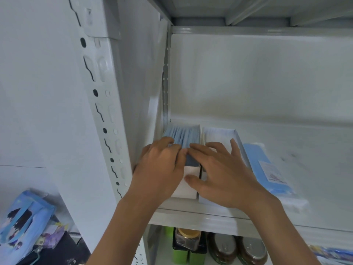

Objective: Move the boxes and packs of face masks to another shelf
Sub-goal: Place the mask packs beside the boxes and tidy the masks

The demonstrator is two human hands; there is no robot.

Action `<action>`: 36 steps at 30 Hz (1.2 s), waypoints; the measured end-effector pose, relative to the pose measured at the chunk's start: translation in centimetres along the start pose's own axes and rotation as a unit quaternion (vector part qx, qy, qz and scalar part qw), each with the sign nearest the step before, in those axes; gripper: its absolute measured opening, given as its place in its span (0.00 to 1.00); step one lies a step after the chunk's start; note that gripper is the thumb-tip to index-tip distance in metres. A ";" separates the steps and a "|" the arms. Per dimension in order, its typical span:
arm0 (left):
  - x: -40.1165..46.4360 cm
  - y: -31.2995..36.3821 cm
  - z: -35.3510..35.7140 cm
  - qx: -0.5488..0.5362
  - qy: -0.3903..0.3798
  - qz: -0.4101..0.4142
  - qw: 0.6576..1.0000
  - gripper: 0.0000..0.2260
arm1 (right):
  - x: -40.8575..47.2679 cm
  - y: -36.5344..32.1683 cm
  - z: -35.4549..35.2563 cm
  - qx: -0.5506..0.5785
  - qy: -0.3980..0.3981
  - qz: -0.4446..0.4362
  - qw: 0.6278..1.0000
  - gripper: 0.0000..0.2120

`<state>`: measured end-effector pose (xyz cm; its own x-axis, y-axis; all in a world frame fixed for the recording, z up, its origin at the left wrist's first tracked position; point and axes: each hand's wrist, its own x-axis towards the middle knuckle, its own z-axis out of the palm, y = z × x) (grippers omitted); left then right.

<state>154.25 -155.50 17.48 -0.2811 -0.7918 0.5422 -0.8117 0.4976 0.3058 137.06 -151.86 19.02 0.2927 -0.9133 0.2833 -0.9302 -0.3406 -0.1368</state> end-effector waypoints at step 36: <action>-0.6 0.2 0.6 0.038 -0.026 -0.012 0.999 0.27 | 0.1 0.1 0.0 0.086 0.019 0.029 0.996 0.27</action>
<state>153.98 -155.15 16.79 -0.2860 -0.8208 0.4944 -0.8543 0.4521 0.2563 136.95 -151.97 19.03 0.2287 -0.9245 0.3051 -0.8927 -0.3241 -0.3131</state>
